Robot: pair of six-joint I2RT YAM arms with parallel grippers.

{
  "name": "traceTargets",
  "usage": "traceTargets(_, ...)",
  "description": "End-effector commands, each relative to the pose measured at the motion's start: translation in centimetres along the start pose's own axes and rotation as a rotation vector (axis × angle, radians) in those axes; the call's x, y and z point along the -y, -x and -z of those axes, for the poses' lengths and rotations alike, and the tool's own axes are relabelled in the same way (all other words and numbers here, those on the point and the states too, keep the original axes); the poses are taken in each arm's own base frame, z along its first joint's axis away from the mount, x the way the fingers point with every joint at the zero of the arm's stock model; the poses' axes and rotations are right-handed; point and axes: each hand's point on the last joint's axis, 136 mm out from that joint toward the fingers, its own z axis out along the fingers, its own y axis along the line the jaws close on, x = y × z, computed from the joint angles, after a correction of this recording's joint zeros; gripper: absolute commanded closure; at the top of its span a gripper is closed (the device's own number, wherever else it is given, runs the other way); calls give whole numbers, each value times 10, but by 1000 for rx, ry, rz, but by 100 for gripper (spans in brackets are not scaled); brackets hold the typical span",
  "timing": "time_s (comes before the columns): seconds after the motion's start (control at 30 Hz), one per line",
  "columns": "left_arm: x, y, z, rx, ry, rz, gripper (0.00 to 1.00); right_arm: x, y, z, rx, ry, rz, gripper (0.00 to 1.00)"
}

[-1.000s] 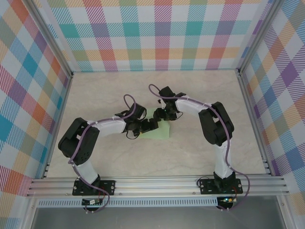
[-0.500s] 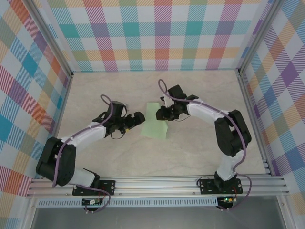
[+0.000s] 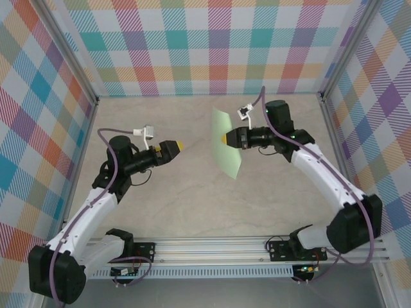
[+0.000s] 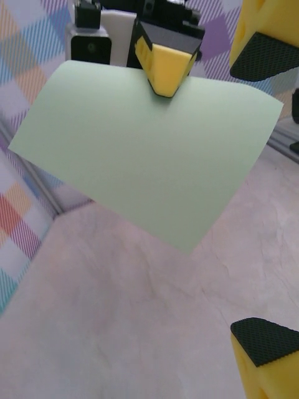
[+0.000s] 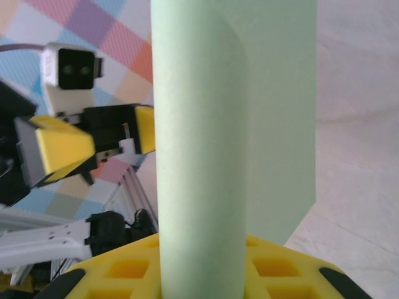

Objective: Fold a paper plane with a square sheet of paper (fold left side to right side)
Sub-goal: Pick up the square sheet of paper from the center of the table, then place a square sheet of paper at the center of the table.

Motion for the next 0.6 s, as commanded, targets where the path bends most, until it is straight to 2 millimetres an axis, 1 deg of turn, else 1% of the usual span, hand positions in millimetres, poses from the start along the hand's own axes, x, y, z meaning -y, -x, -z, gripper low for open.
traceTargets(0.0, 55, 15, 10, 8, -185, -144, 0, -55, -1, 25, -7, 149, 139, 74)
traceTargets(0.07, 76, 16, 12, 2, -245, -192, 0, -78, -1, 37, -3, 202, 183, 74)
traceTargets(0.17, 103, 14, 14, -14, -322, -260, 0, -102, -2, 51, -3, 259, 229, 74)
traceTargets(0.33, 143, 2, 13, -68, -427, -354, 0, -128, -5, 65, -7, 326, 282, 74)
traceTargets(0.47, 159, -10, 8, -114, -464, -399, 0, -139, -8, 70, -3, 360, 314, 74)
traceTargets(0.57, 160, -13, 2, -131, -467, -402, 0, -142, -10, 72, -5, 374, 322, 74)
